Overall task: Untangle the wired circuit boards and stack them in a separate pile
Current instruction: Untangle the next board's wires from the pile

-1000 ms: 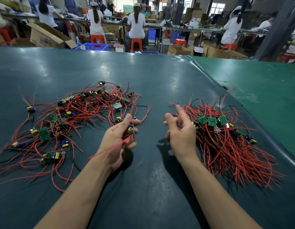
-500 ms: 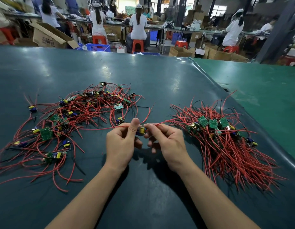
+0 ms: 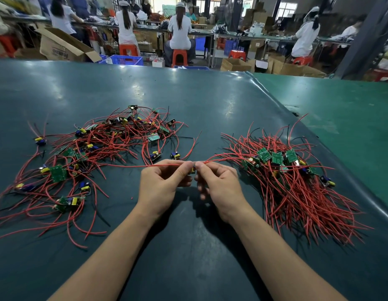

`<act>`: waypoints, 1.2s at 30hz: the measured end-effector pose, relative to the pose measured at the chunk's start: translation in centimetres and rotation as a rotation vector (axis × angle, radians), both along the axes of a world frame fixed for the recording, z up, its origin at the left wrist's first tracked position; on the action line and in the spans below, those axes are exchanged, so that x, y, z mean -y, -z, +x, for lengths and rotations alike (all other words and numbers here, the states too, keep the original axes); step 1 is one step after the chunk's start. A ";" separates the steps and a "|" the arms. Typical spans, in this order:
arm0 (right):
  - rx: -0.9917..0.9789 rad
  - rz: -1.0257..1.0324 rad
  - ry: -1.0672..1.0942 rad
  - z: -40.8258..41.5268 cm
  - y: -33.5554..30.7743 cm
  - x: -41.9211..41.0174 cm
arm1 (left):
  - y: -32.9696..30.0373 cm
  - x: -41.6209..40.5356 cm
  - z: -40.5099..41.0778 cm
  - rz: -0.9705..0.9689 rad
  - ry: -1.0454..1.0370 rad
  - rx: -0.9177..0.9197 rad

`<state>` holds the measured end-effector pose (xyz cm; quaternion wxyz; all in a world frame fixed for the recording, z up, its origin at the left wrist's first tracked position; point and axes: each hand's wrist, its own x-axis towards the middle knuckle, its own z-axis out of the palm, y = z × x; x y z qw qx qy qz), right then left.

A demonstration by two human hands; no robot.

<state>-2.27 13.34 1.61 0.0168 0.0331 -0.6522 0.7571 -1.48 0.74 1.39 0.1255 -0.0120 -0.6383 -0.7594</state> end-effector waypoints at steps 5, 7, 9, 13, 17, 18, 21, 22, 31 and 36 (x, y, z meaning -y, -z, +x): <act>-0.032 -0.057 0.120 -0.2 -0.4 -0.2 | 0.1 0.1 -0.2 0.093 -0.033 0.079; -0.042 -0.109 0.183 -0.4 -0.4 -0.5 | 0.0 0.3 -0.2 0.121 -0.034 0.085; -0.067 -0.131 0.252 -0.7 -0.4 -0.8 | -0.1 0.4 -0.2 0.131 -0.030 0.085; -0.126 -0.165 0.362 -0.8 -0.5 -1.5 | 0.0 0.5 -0.3 0.150 -0.022 0.079; -0.201 -0.219 0.419 -0.6 -0.7 -1.7 | -0.1 0.6 -0.4 0.168 -0.020 0.080; -0.214 -0.232 0.442 -0.5 -0.9 -1.7 | -0.1 0.6 -0.4 0.179 -0.024 0.080; -0.260 -0.209 0.483 -0.1 -1.2 -1.7 | 0.0 0.7 -0.3 0.186 -0.027 0.073; -0.285 -0.214 0.496 0.1 -1.4 -1.7 | 0.1 0.7 -0.3 0.189 -0.035 0.074; -0.093 0.263 -0.042 1.0 0.7 -0.2 | -0.6 1.4 -0.6 0.442 -0.035 0.141; -0.433 0.426 -0.089 1.0 0.7 -0.5 | -0.4 0.8 0.1 0.078 0.087 0.135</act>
